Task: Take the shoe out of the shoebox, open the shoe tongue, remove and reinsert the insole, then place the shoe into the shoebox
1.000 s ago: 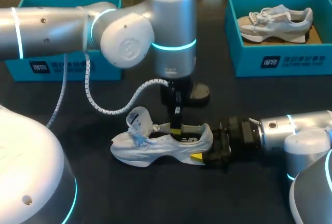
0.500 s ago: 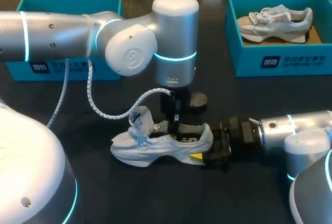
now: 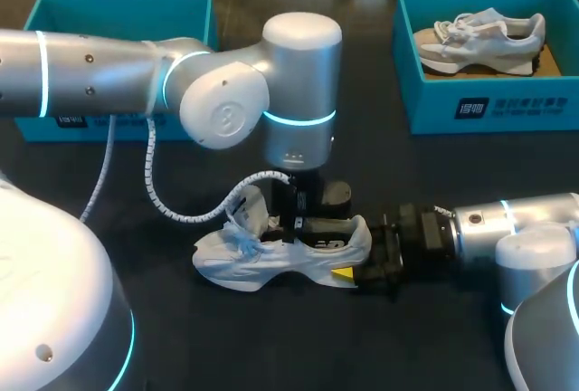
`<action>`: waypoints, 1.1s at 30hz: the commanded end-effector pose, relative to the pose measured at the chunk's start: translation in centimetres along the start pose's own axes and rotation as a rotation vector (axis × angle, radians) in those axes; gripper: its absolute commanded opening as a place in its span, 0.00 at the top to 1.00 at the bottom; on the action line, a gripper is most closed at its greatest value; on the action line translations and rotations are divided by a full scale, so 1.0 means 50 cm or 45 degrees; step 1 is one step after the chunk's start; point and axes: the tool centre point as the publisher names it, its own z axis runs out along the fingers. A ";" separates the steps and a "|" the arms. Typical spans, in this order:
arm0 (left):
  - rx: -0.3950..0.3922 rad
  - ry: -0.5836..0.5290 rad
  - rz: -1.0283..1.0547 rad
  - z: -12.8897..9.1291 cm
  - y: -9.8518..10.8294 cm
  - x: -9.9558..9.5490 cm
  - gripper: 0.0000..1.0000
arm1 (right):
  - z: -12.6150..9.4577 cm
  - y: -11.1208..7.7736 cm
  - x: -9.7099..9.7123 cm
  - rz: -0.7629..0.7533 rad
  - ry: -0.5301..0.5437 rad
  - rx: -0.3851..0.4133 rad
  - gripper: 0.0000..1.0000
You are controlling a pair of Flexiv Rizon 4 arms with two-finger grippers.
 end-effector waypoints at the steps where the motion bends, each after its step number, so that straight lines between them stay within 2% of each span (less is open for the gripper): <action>1: 0.019 -0.007 0.010 0.006 0.013 0.011 0.96 | 0.005 -0.002 0.000 0.000 -0.001 0.003 1.00; 4: 0.012 -0.007 0.026 0.007 0.014 0.013 0.71 | 0.005 -0.002 0.000 0.000 -0.001 0.003 1.00; 6: 0.023 -0.016 0.031 0.005 0.013 0.015 0.62 | 0.005 -0.002 0.000 0.000 -0.001 0.003 1.00; 9: 0.025 -0.022 0.031 0.005 0.013 0.016 0.61 | 0.005 -0.002 0.000 0.000 -0.001 0.003 1.00; 13: 0.026 -0.096 0.033 0.027 0.001 0.009 0.60 | 0.005 -0.002 0.000 0.000 -0.001 0.003 1.00; 20: 0.055 -0.238 0.008 0.052 -0.011 -0.015 0.65 | 0.005 -0.002 0.000 0.000 -0.001 0.003 1.00; 25: 0.073 -0.305 -0.026 0.049 -0.013 -0.032 0.70 | 0.005 -0.002 0.000 0.000 -0.001 0.003 1.00; 29: 0.080 -0.386 -0.046 0.052 -0.013 -0.044 0.70 | 0.005 -0.002 0.000 0.000 -0.001 0.003 1.00; 31: 0.078 -0.405 -0.060 0.053 -0.016 -0.059 0.80 | 0.005 -0.002 0.000 0.000 -0.001 0.003 1.00; 33: 0.079 -0.390 -0.069 0.045 -0.015 -0.069 0.99 | 0.005 -0.002 0.000 0.000 -0.001 0.003 1.00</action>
